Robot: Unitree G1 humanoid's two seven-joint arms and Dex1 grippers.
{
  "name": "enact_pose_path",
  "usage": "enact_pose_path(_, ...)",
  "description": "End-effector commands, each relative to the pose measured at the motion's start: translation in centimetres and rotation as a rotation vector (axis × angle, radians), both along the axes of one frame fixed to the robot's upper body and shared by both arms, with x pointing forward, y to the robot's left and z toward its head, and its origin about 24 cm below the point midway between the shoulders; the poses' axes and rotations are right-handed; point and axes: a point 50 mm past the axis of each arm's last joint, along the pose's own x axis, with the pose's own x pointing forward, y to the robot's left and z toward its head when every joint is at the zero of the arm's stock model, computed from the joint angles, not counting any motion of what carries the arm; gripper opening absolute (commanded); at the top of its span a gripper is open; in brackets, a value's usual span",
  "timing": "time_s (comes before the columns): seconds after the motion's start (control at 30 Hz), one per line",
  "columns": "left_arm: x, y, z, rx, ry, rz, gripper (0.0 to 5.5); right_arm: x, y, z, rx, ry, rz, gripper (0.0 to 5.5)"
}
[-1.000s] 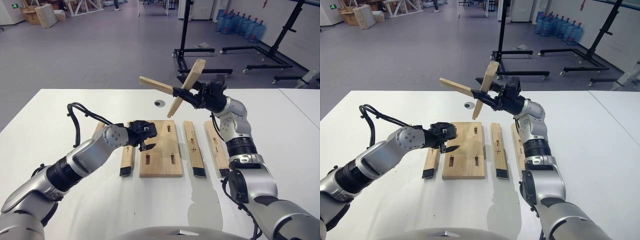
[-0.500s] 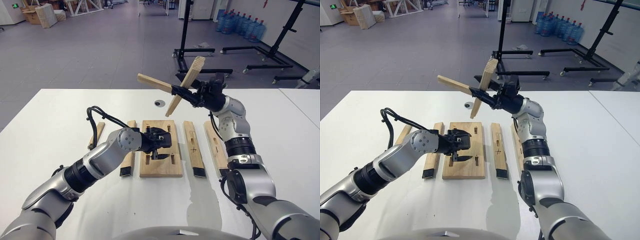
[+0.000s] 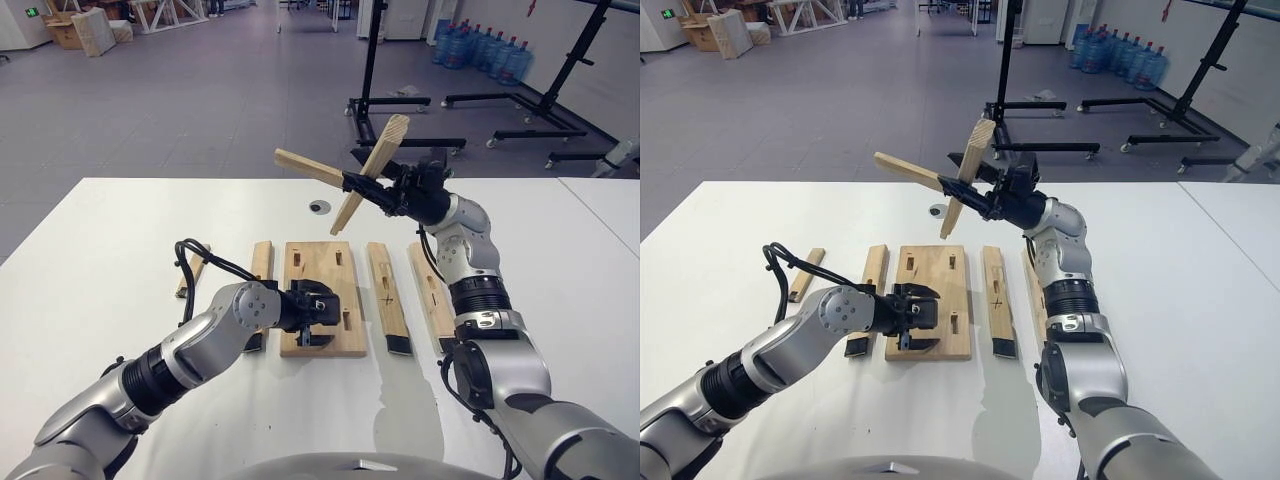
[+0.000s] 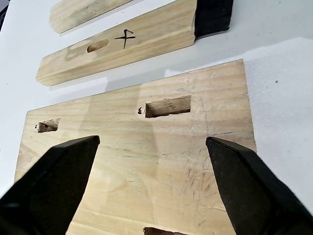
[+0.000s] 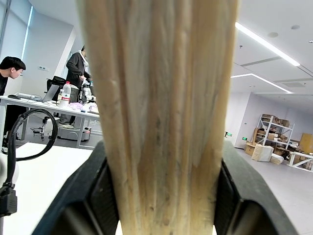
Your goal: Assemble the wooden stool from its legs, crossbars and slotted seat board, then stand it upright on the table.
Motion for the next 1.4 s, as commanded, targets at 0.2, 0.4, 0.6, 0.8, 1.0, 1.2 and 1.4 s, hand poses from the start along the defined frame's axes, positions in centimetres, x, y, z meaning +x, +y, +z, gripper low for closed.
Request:
enact_pose_path(0.2,-2.0,0.7,-1.4,0.071,0.092,-0.022,4.02,-0.2,0.0,0.3,0.02,-0.006,0.005,2.05)
enact_pose_path(0.4,0.7,0.9,0.8,0.009,0.015,0.099,4.02,-0.3,-0.1,0.4,0.032,0.003,0.013,2.05)
enact_pose_path(0.6,3.8,0.7,7.6,-0.288,-0.011,0.255,4.02,-0.1,-1.0,-0.1,-0.029,0.071,0.079,2.05)
enact_pose_path(0.8,4.5,3.7,11.9,-0.6,0.137,0.332,4.02,1.2,-3.4,-1.0,-0.076,0.191,0.166,2.05)
enact_pose_path(1.0,1.8,5.4,13.9,-0.813,0.29,0.28,4.02,1.8,-3.5,-2.2,-0.037,0.221,0.167,2.05)
enact_pose_path(1.2,5.0,10.8,17.6,-1.238,0.326,0.509,4.02,1.0,-4.1,-4.3,-0.039,0.257,0.152,2.05)
enact_pose_path(1.4,6.2,13.1,16.5,-1.357,0.398,0.659,4.02,0.8,-3.5,-4.8,-0.028,0.222,0.147,2.05)
